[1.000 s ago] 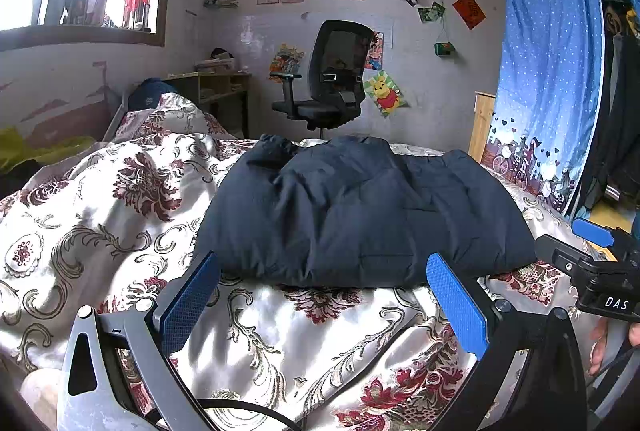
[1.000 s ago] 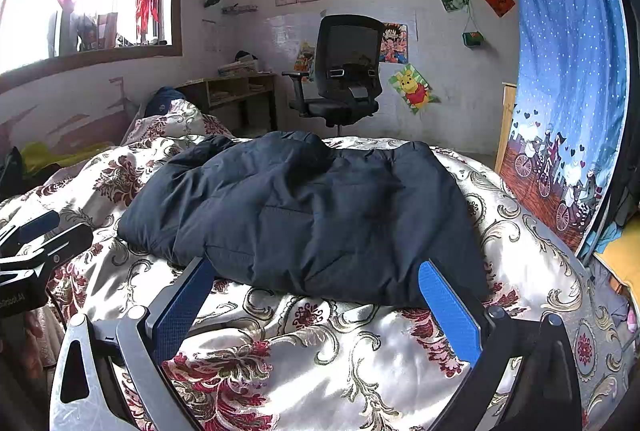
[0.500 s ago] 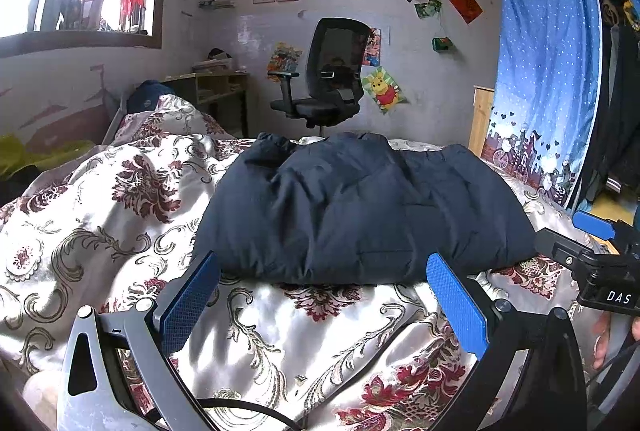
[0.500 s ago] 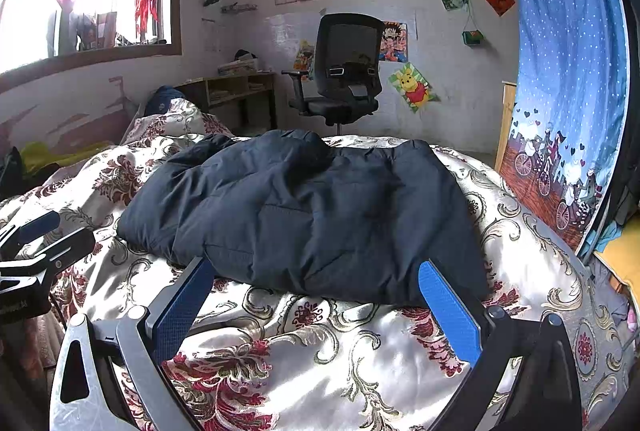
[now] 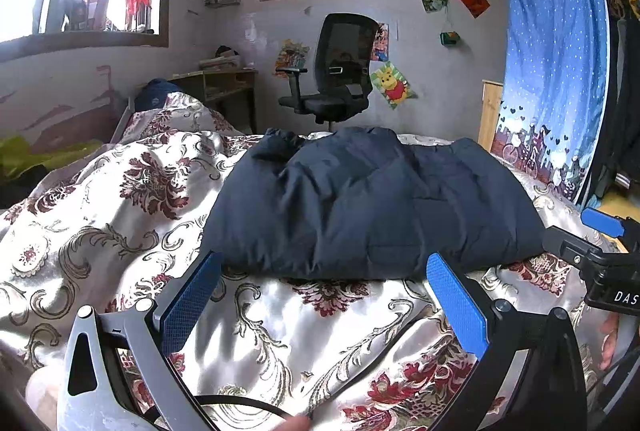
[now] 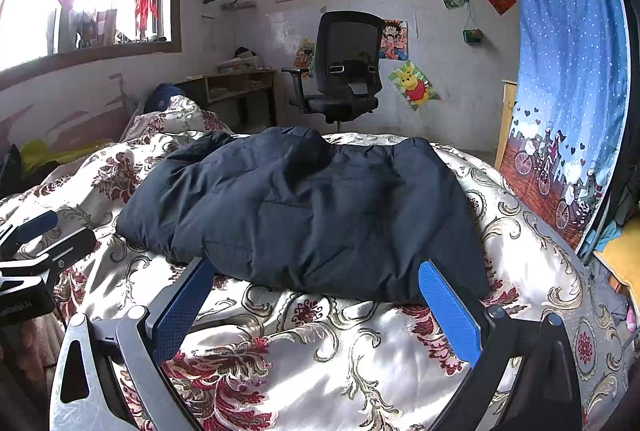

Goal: Fold large clothes

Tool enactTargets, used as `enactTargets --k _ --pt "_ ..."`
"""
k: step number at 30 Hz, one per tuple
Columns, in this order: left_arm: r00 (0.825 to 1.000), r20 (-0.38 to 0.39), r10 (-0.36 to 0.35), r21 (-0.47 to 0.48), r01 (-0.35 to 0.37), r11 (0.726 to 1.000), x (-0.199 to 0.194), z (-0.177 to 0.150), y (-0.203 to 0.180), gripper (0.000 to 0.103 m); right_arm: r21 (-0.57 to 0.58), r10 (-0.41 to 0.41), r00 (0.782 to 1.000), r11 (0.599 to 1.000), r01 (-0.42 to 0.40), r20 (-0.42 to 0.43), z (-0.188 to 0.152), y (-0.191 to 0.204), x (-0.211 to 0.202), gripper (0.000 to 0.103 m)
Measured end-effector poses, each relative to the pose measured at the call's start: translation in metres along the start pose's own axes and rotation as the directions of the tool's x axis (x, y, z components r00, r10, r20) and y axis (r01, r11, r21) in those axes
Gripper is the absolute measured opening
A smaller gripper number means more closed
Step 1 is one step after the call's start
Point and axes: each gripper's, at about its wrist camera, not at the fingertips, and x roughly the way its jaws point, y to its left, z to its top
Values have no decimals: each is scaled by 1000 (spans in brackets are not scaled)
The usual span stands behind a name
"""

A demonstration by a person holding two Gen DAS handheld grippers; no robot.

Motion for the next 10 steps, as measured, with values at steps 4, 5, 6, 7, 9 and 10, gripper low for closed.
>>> enactTargets --k 4,5,6,7,9,10 --pt "1000 8 0 16 0 1000 0 -2 -1 101 1 0 1000 1000 0 -6 -3 1 0 103" --pt "1000 8 0 19 0 1000 0 -3 -2 101 1 1 1000 1000 -1 -6 -3 1 0 103" --pt "1000 7 3 21 -3 1000 0 -3 -1 101 2 1 1000 1000 -1 -8 -4 1 1 103" --pt "1000 6 3 22 -3 1000 0 -4 -2 101 1 1 1000 1000 -1 -8 -3 1 2 103" --pt "1000 1 5 22 -5 1000 2 -4 -1 101 1 0 1000 1000 0 -8 -3 2 2 103" --pt "1000 -2 7 22 -6 1000 3 -4 -1 101 1 0 1000 1000 0 -11 -4 2 4 103"
